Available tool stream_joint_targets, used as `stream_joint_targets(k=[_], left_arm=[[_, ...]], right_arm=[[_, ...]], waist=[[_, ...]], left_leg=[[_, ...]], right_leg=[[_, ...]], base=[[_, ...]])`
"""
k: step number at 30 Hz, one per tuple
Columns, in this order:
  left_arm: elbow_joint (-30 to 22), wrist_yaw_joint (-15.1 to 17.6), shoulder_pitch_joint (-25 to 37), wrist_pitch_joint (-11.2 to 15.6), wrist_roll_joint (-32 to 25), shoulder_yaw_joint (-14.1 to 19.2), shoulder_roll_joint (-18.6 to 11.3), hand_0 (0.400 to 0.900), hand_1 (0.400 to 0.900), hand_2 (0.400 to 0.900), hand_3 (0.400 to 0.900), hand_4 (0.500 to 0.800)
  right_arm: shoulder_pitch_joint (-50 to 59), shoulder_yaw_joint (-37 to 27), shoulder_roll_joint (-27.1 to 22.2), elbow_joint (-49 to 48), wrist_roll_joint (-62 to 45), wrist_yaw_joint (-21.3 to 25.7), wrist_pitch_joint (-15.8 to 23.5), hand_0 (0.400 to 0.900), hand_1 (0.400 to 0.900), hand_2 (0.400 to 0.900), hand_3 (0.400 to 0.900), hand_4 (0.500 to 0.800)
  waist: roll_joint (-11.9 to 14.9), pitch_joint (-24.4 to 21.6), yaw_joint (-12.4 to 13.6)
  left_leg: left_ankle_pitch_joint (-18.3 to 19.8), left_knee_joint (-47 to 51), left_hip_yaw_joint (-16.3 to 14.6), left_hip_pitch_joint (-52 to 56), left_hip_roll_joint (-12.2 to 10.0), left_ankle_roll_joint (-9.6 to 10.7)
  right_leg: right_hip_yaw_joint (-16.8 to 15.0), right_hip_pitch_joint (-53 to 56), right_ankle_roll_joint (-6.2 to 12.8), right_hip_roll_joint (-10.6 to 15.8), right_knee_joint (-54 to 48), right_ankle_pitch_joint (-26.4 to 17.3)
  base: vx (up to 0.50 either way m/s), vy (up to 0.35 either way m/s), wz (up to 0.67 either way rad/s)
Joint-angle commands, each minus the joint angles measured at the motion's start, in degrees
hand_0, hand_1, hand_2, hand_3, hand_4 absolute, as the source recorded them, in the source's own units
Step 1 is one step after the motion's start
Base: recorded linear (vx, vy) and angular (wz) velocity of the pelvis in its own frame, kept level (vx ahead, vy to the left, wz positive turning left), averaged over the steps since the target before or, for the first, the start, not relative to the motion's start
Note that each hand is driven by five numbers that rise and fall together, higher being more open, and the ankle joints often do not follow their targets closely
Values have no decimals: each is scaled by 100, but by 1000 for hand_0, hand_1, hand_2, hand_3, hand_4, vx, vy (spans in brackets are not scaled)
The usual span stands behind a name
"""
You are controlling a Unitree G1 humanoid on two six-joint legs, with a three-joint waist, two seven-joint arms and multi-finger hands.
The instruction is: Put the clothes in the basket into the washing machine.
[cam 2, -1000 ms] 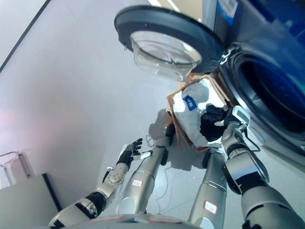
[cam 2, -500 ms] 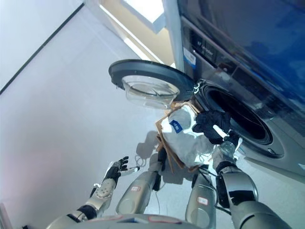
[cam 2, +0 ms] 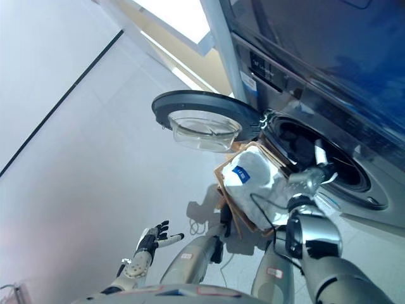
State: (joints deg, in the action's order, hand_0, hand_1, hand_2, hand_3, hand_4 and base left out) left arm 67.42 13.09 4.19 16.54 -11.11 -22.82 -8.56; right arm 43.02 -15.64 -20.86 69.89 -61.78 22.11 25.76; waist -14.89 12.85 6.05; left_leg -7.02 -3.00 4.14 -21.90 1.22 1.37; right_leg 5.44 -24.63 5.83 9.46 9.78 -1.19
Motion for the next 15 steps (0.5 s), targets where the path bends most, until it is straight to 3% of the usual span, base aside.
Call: stream_joint_targets(k=[1, 4, 13, 14, 15], left_arm=[[160, 105, 63, 253, -43, -99, -60, 900, 900, 900, 900, 800], [120, 100, 22, 250, -24, -154, -134, 900, 900, 900, 900, 800], [-63, -11, 37, 251, -128, -304, -135, 900, 900, 900, 900, 800], [-91, -36, 35, 257, -125, -325, -126, 900, 900, 900, 900, 800], [-105, -49, 34, 263, -136, -347, -110, 900, 900, 900, 900, 800]], right_arm=[[837, 8, -773, -361, 430, 321, 667, 400, 400, 400, 400, 500], [1317, 230, -1281, -265, 689, 506, 553, 400, 400, 400, 400, 500], [2065, 824, -1733, 95, 945, 421, 169, 400, 400, 400, 400, 500], [2094, 865, -1789, 168, 983, 395, 101, 684, 684, 684, 684, 671], [2094, 883, -1782, 201, 969, 353, 83, 900, 900, 900, 900, 800]], waist=[[-105, -7, 10], [-230, -3, 78], [-477, 122, 211], [-506, 128, 232], [-529, 126, 238]], left_leg=[[305, -183, 14, -175, 367, 18], [304, -141, 56, -139, 405, 53], [134, 18, 78, -223, 416, 120], [95, 60, 92, -222, 422, 141], [61, 103, 110, -213, 428, 159]], right_leg=[[161, 442, -38, -121, -353, 119], [169, 435, -39, -92, -256, 210], [212, 203, -50, -25, -126, 230], [223, 200, -50, -15, -121, 229], [248, 213, -51, -4, -126, 228]], base=[[11, 1, 11], [36, -7, 10], [5, -9, 7], [28, -15, 17], [35, -18, 19]])
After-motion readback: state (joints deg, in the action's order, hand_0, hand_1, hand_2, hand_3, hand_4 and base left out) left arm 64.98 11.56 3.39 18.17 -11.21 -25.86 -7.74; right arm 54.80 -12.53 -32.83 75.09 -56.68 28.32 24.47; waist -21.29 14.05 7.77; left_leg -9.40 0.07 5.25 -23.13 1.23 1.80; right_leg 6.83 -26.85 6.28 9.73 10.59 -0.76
